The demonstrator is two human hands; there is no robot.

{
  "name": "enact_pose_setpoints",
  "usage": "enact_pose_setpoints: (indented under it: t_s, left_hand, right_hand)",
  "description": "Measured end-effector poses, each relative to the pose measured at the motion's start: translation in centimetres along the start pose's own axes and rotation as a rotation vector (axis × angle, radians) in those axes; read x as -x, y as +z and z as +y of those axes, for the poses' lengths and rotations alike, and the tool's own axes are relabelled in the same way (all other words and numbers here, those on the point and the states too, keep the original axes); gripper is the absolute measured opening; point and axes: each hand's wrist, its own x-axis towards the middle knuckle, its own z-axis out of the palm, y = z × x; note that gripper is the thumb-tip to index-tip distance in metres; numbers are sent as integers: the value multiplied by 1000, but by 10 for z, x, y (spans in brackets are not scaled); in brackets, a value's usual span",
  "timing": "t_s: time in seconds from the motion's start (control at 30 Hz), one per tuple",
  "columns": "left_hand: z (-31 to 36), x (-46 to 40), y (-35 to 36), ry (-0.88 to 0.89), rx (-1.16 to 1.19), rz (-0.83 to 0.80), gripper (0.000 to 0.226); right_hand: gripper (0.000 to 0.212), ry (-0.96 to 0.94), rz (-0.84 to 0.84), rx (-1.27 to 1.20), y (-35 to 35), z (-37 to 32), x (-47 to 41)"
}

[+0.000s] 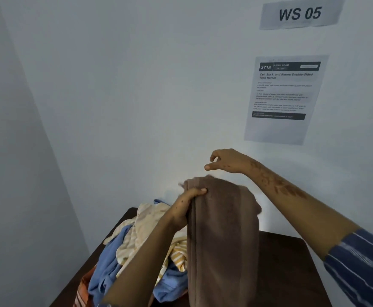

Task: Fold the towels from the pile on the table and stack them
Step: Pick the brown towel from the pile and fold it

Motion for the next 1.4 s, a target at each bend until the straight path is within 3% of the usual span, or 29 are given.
enact_pose_setpoints:
  t_s: [0.1, 0.23, 0.4, 0.53, 0.63, 0.8, 0.93, 1.03, 1.2, 1.33, 1.4]
  left_hand:
    - [2, 2, -19, -16, 119, 124, 55]
    - [8, 6, -33, 35, 263, 250, 36]
    - [23, 13, -41, 68, 204, 234, 30]
    - [37, 22, -49, 108, 47, 210, 20]
    - [48, 29, -51, 83, -58, 204, 16]
    - [70, 31, -60, 71, -159, 211, 12]
    - [81, 23, -63, -41, -365, 291, 38]
    - [80, 20, -68, -22, -344, 401, 45]
    - [73, 18, -66, 125, -415, 413, 36]
    - [71, 17, -65, 76, -629, 312, 99]
    - [70, 16, -64, 52, -831, 300, 114]
  right_hand:
    - [56, 110, -29, -173, 12, 6, 16]
    - [61, 225, -16, -676, 37, 20, 40]
    - [49, 105, -100, -1235, 62, 22, 46]
    - [54, 153, 75, -1434, 70, 14, 37]
    - [36, 126, 217, -1408, 66, 4, 36]
    - [29, 44, 403, -1272, 57, -14, 35]
    - [23, 93, 486, -1195, 62, -20, 27]
    - [31, 134, 387, -1297, 60, -19, 26]
    - [78, 28, 34, -1165, 53, -5, 26]
    - [76, 31, -29, -1000, 43, 4, 26]
    - [70, 55, 9, -887, 42, 5, 24]
